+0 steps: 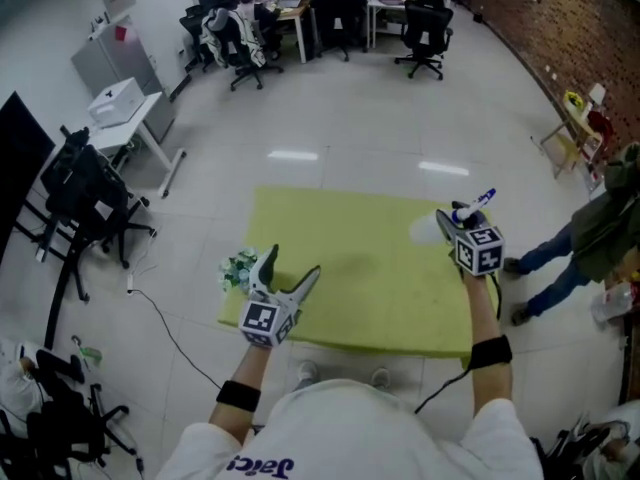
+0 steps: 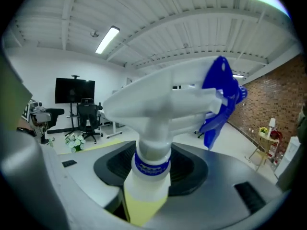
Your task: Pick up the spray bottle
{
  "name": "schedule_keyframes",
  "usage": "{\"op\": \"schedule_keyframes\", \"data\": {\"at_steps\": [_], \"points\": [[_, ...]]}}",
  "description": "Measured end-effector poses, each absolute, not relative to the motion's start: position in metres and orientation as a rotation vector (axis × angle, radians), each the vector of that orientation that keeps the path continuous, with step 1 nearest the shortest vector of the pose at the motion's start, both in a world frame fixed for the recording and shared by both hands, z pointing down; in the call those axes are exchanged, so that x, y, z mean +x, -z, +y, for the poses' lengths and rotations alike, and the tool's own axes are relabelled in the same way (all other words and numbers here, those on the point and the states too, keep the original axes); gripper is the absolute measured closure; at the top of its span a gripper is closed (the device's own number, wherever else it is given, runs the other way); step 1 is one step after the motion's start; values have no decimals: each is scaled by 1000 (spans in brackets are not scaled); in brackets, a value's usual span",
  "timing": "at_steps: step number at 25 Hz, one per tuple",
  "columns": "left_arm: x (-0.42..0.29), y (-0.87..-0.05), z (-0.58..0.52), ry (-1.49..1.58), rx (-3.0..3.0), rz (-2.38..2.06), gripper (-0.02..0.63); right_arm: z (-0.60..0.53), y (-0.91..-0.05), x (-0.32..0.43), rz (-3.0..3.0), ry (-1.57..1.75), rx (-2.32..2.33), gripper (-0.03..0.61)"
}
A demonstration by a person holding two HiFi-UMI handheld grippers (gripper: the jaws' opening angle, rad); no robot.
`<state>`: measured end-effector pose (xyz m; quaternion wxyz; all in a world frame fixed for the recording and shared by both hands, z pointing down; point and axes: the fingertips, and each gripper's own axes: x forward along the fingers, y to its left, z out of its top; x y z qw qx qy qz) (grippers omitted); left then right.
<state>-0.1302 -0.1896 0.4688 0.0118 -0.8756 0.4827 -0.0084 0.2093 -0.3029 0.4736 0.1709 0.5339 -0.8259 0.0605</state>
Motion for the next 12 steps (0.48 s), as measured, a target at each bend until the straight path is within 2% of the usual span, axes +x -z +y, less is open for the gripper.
{"op": "schedule_keyframes", "data": {"at_steps": [12], "points": [[-116,-453,-198,-51,-2734,1439,178,-207,-458,234,-2437,-139,1793,377]]}}
